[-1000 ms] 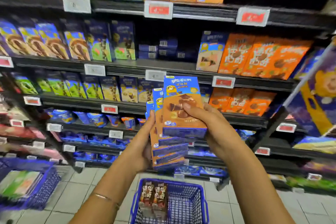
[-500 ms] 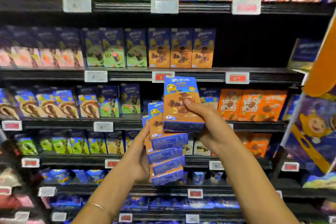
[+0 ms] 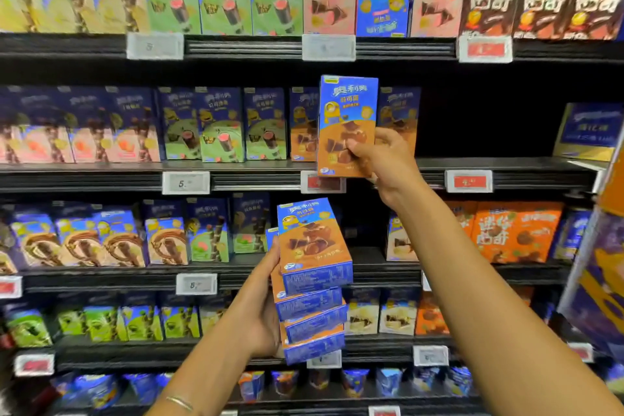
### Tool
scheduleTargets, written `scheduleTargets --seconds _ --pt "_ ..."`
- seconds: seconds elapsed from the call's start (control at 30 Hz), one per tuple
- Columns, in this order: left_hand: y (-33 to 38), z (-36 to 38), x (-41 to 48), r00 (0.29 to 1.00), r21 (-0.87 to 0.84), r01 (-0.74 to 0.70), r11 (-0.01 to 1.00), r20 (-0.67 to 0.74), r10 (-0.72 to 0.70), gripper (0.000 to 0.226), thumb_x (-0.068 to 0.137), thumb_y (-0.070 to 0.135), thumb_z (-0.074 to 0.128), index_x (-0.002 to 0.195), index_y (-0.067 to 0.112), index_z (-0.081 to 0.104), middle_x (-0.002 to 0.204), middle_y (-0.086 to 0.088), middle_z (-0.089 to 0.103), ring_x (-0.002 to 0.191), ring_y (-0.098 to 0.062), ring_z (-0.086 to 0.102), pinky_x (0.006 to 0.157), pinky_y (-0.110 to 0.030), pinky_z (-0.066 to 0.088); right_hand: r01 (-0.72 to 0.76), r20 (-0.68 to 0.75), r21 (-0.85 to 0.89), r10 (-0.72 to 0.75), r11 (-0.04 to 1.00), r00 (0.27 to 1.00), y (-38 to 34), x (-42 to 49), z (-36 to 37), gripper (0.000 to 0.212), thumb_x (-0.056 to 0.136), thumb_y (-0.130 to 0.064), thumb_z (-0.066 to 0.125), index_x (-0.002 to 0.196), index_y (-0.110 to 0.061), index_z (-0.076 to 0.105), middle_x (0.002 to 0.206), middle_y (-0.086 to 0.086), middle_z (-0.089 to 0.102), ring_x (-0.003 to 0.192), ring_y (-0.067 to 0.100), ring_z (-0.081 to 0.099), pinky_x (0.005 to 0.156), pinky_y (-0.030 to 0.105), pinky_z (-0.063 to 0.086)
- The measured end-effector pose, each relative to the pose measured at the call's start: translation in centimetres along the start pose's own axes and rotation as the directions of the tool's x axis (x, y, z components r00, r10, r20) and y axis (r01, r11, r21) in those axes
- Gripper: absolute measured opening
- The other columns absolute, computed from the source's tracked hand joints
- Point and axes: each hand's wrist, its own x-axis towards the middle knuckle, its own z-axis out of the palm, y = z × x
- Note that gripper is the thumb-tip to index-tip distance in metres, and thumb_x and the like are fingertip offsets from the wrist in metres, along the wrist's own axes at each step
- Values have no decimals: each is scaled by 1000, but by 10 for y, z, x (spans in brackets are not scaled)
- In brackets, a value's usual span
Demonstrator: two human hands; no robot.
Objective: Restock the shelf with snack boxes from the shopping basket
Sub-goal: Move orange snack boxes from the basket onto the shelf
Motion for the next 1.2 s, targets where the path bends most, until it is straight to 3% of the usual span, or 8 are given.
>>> scheduleTargets --seconds 0.27,0.47,0.7,0.83,0.93,1.0,1.07,1.2 --pt "8 -2 0 1000 29 19 999 -16 -19 77 75 76 76 121 15 79 124 -17 75 101 -42 76 97 -60 56 170 -101 -301 -209 938 973 31 49 25 43 83 -24 83 119 -21 59 111 0 69 100 15 68 85 37 59" --pt "16 -2 -3 999 49 40 998 -12 -39 80 71 77 79 120 15 80 128 -16 74 108 -42 74 97 -63 55 194 -150 -553 -326 810 933 47 59 30 42 83 -44 78 116 -23 62 122 -3 62 114 18 57 84 38 52" --pt "21 -5 -5 998 73 57 996 11 -58 82 68 76 82 122 15 79 130 -16 73 110 -42 74 100 -63 54 170 -159 -650 -351 741 923 48 63 34 42 84 -46 78 109 -23 55 120 1 60 106 14 55 75 31 42" --pt "22 -5 -4 999 72 38 997 29 -40 79 72 75 80 125 15 78 131 -16 72 111 -41 73 104 -63 52 167 -173 -623 -343 764 923 41 42 34 59 84 -46 78 127 -15 52 131 4 53 122 21 50 90 35 47" --pt "22 -5 -2 999 73 22 997 33 -24 78 74 76 78 126 17 77 128 -14 74 106 -40 75 95 -59 57 252 -215 -545 -423 800 880 47 -4 26 38 88 -50 71 109 -21 58 107 -3 61 100 10 59 80 32 49" --pt "22 -5 0 999 76 1 997 34 -4 75 77 76 75 126 19 77 128 -13 74 107 -39 75 94 -58 58 189 -142 -426 -271 885 952 57 -38 21 29 88 -49 72 97 -23 62 90 -6 64 79 -2 61 69 24 45" --pt "20 -5 3 999 81 -23 996 38 20 74 79 76 73 125 19 78 130 -14 73 110 -39 74 98 -60 56 13 20 -358 -7 933 1000 66 -67 16 32 86 -52 73 97 -24 63 92 -4 67 79 -1 66 70 26 49" --pt "15 -4 9 997 67 -68 995 33 65 72 81 75 71 124 18 78 130 -16 73 114 -41 72 96 -59 58 -146 164 -436 238 888 957 72 -95 4 36 85 -46 77 109 -25 60 94 -2 72 75 4 73 65 25 54"
